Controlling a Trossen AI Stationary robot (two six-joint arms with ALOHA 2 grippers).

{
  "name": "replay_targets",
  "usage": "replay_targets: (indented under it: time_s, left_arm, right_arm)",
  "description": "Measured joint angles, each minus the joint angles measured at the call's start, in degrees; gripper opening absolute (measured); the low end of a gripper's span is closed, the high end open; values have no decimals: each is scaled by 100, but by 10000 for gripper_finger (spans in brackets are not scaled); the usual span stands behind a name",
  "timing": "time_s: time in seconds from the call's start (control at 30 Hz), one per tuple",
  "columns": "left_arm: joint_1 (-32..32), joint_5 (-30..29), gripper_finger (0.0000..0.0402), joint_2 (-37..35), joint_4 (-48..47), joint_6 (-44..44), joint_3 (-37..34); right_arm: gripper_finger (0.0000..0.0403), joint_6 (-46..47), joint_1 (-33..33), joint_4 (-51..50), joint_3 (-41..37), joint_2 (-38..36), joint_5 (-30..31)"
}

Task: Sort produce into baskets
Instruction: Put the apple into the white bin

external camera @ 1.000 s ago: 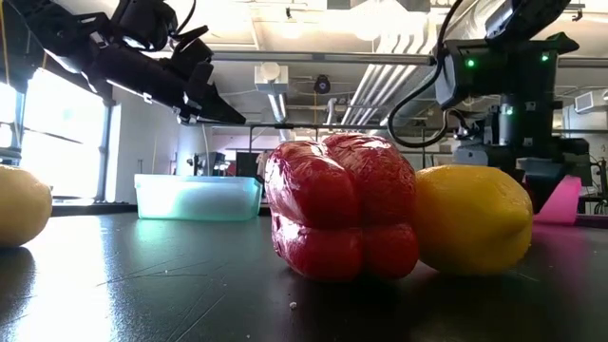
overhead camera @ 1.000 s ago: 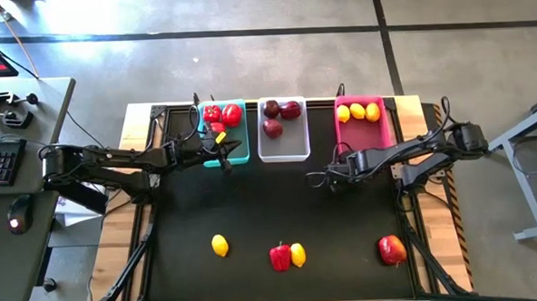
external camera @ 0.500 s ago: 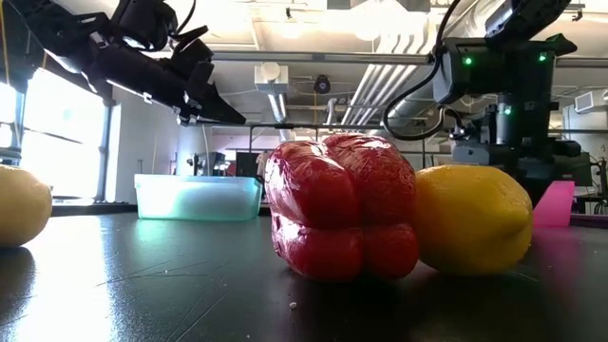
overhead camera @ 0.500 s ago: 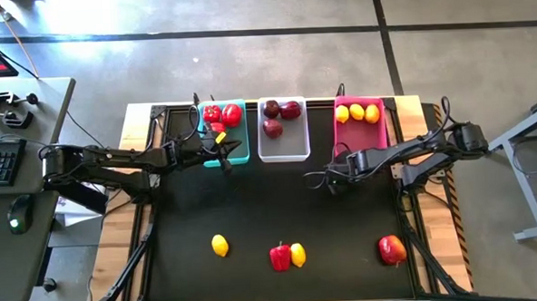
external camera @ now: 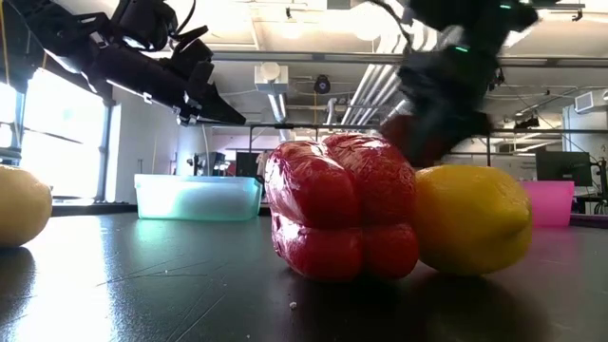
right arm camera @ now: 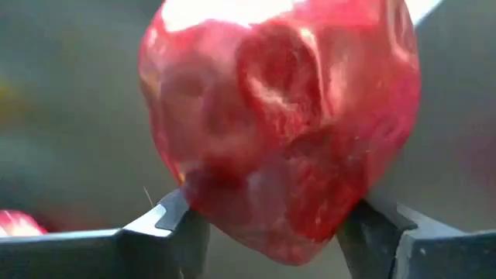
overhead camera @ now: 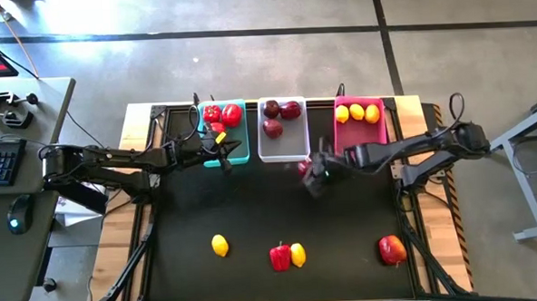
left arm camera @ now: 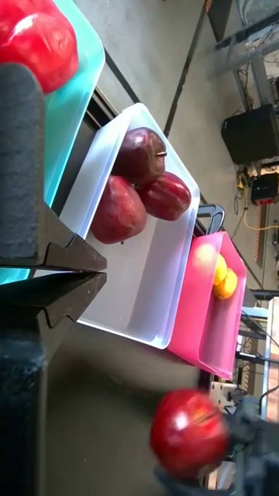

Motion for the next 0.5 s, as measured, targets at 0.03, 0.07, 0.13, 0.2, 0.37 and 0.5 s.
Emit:
replay_targets:
  time_s: [0.03,0.07,0.13,0.2,0.37,0.5]
  left_arm:
    - [0,0,0,0,0,0,0]
    - [0,0,0,0,-2,0,0]
    - [0,0,0,0,-8,0,0]
    - [-1,-13,0,1,-28,0,0]
    - [0,-46,0,2,-54,42,0]
    - [-1,-47,0,2,-52,52,0]
  right_arm:
    - [207,-146,-117,242,122,36,180]
    - [207,-287,-264,396,245,83,275]
    - [207,-523,-626,467,518,230,343]
    - [207,-802,-1051,480,856,459,352]
    - [207,-1446,-2051,32,1874,1295,0]
    - [206,-1974,-2675,-762,2728,2058,-279]
